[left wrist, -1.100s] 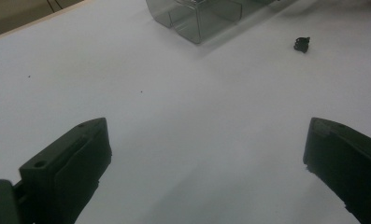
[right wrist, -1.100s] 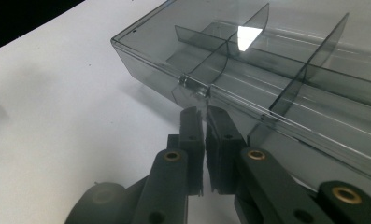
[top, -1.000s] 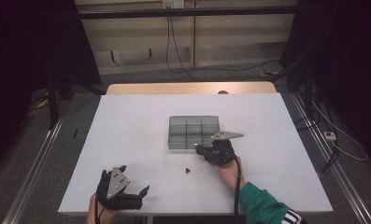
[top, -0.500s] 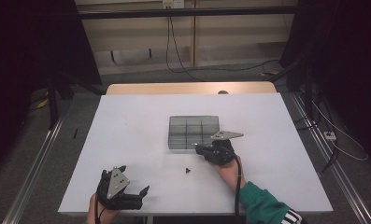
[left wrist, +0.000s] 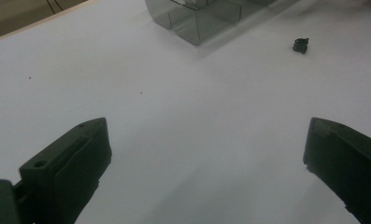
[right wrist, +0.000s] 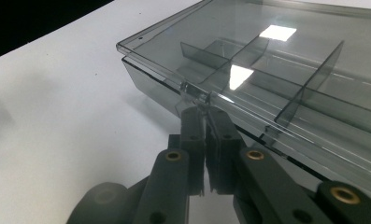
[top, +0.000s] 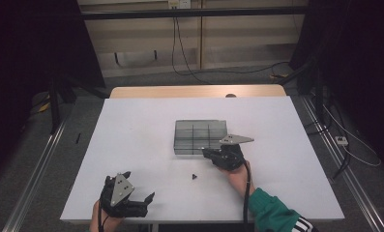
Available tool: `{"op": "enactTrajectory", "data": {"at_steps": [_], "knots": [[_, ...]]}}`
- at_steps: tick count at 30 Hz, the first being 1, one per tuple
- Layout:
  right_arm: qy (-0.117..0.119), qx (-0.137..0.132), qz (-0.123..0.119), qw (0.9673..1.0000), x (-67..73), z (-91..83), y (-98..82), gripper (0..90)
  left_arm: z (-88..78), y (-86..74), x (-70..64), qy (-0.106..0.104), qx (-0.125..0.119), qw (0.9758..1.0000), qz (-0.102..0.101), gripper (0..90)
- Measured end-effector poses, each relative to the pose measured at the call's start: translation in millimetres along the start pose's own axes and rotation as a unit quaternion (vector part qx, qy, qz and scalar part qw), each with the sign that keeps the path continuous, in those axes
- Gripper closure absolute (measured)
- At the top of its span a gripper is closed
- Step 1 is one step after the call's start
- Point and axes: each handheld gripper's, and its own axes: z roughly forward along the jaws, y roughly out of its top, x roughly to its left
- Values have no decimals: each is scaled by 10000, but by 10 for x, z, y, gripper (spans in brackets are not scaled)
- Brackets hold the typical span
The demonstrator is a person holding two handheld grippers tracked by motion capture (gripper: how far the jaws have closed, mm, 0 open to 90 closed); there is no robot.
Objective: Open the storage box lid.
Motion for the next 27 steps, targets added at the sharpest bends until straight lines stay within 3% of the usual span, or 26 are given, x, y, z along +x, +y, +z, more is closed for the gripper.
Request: {"op": "enactTrajectory", "data": {"at_steps": [21,27], "knots": [[-96,-59,-167,9998,40,-47,78,866,73,49,-28,-17,23,10000,84,5],[-122,-69,-192,9997,50,-50,82,867,148,97,-9,-42,-10,10000,-7,4]]}}
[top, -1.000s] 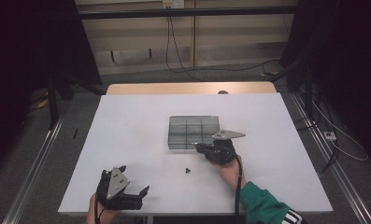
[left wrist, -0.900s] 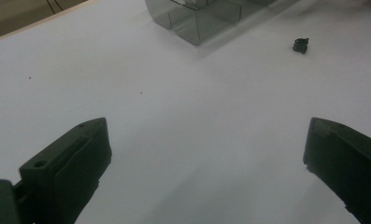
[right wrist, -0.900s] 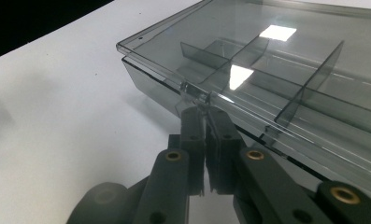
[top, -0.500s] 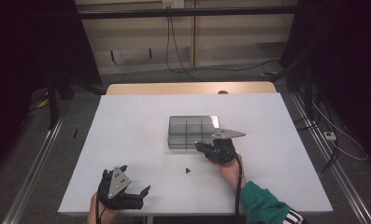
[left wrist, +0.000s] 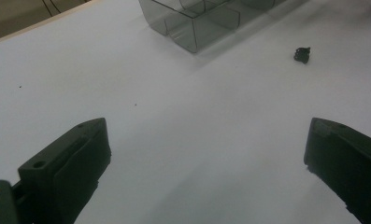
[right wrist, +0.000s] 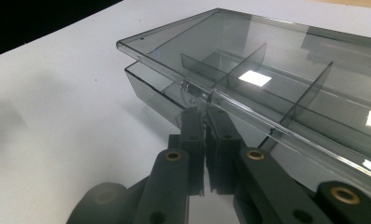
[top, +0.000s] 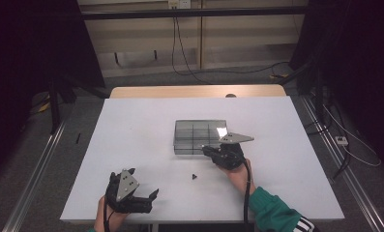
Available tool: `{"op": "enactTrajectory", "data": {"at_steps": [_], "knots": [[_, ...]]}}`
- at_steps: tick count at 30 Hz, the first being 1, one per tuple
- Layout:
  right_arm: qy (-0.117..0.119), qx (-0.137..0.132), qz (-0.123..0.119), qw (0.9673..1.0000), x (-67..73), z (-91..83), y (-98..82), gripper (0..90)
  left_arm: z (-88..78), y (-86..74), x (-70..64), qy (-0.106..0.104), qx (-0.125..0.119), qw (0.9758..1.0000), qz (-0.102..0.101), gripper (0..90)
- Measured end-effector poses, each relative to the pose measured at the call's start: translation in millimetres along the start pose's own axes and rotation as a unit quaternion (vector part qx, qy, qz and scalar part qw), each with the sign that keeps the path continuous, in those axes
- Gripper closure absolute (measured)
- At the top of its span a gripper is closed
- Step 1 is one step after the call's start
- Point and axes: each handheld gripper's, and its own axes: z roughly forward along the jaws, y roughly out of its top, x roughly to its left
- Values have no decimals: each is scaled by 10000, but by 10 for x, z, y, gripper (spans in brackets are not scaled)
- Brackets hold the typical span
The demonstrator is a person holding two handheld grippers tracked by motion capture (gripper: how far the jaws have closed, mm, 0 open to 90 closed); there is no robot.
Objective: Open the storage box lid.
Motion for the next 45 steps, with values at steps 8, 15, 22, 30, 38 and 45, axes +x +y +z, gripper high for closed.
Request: {"op": "enactTrajectory", "data": {"at_steps": [8,15,22,30,38,45], "knots": [[-16,-22,-42,10000,4,-5,7,867,113,87,15,-77,-99,9998,-134,0],[-25,-35,-62,10000,6,-4,4,868,232,206,53,-14,-160,9998,-152,0],[-47,-66,-90,9999,10,-12,10,868,372,337,131,94,-242,9996,-120,0],[-43,-75,-91,9999,7,-18,14,873,613,499,165,150,-122,9998,-82,0],[-51,-106,-91,9999,8,-23,16,872,801,603,163,259,-122,9996,22,114],[-61,-120,-70,9999,11,-26,20,876,970,695,127,325,-66,9994,18,333]]}}
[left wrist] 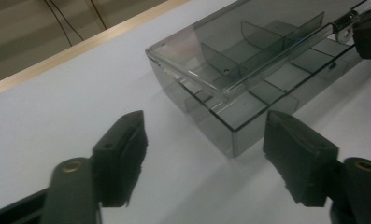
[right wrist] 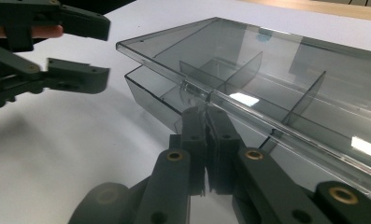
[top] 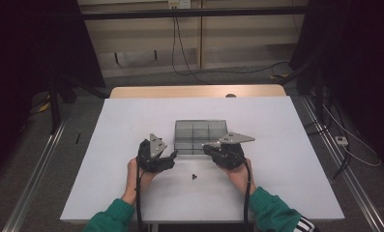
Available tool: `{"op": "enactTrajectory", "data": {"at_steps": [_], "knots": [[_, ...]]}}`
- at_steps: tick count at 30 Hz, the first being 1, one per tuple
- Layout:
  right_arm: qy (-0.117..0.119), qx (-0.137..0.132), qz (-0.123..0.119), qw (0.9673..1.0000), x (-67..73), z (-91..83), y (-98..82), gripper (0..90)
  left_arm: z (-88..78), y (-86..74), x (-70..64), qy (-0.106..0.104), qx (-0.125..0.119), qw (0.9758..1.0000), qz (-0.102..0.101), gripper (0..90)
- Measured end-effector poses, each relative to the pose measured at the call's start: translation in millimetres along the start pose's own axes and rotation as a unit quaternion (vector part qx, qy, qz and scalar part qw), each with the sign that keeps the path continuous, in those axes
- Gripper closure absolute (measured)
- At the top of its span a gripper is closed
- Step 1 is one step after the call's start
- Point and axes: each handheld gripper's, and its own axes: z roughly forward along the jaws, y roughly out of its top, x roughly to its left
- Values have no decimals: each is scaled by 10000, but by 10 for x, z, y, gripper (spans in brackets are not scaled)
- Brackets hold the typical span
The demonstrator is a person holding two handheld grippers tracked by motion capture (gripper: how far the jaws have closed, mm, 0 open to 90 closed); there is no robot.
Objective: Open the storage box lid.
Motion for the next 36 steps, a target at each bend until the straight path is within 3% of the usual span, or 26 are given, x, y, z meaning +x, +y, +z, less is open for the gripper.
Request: {"op": "enactTrajectory", "data": {"at_steps": [10,26,36], "knots": [[-5,-25,3,10000,-1,-8,9,878,106,52,-48,-69,-148,9999,22,539],[8,113,-41,9999,-42,-81,56,841,139,48,-59,-41,-280,9996,73,606],[-281,337,-41,9990,-161,-284,17,762,130,37,-48,-72,-378,9993,-2,633]]}}
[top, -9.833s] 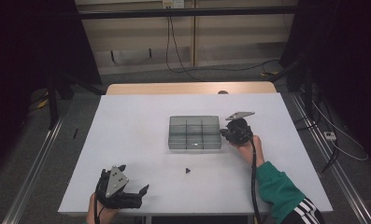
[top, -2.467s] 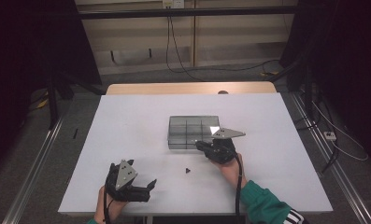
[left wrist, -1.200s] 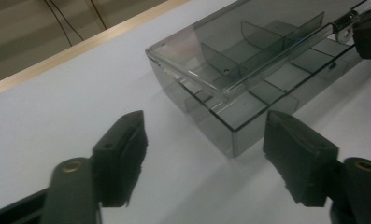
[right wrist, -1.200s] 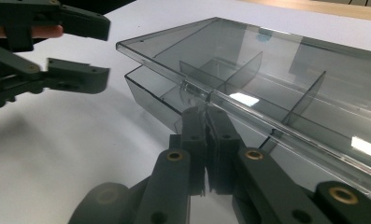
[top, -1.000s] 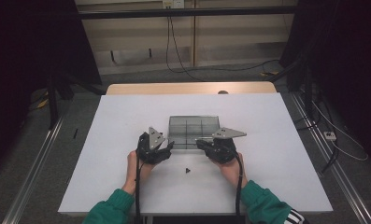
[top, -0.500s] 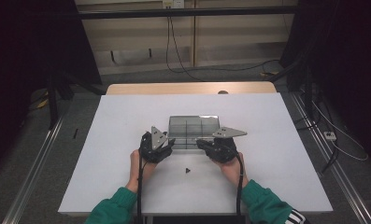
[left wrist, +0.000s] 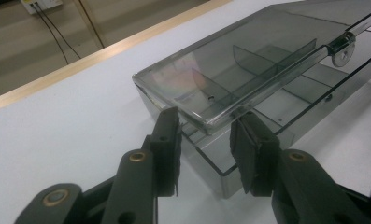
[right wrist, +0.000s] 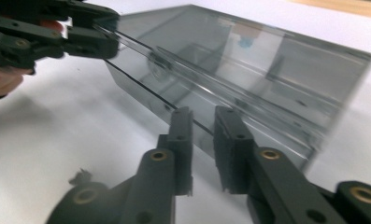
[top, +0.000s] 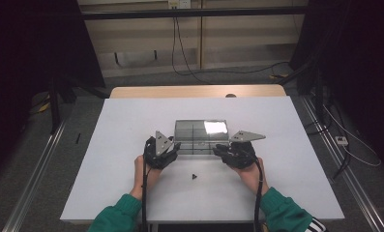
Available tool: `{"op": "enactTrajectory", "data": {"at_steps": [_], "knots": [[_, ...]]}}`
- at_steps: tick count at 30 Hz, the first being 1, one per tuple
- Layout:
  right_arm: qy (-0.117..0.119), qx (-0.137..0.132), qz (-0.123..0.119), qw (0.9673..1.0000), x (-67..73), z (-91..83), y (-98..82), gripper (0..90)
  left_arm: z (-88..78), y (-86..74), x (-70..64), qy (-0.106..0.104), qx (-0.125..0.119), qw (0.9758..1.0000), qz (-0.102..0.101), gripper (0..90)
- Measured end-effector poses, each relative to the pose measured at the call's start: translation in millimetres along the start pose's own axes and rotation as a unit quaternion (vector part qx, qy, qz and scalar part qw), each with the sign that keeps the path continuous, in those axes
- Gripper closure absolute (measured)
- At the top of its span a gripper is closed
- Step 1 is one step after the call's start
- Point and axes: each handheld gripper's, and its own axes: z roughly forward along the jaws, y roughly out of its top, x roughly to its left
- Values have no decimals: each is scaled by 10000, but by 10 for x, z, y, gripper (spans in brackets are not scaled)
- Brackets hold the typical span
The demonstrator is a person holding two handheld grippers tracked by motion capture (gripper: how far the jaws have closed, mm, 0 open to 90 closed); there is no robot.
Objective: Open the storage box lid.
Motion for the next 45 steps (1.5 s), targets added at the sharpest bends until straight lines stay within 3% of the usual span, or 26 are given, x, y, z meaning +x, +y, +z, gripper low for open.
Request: {"op": "enactTrajectory", "data": {"at_steps": [6,11,18,24,27,30,36,41,45], "knots": [[-325,27,70,9994,-117,-178,-30,754,-3,-4,8,-26,-46,10000,-19,642],[-495,80,180,9986,-208,-194,-20,751,-6,-3,14,-17,-66,10000,-9,645],[-806,95,-64,9967,-226,-146,-13,752,-8,-5,12,-26,-85,10000,-40,646],[-887,6,-189,9959,-216,-142,0,752,-12,0,16,6,-78,10000,5,632],[-885,11,-193,9959,-217,-143,1,752,-11,10,32,54,-21,9997,250,574],[-887,-1,-201,9959,-218,-148,3,752,-1,13,72,18,18,9996,290,546],[-896,-60,-215,9957,-219,-155,26,752,30,34,117,80,19,9998,203,560],[-924,-43,-315,9952,-211,-133,48,745,54,43,106,91,-3,9995,306,580],[-1077,-15,-493,9930,-198,-117,63,719,73,57,93,91,16,9993,366,583]]}}
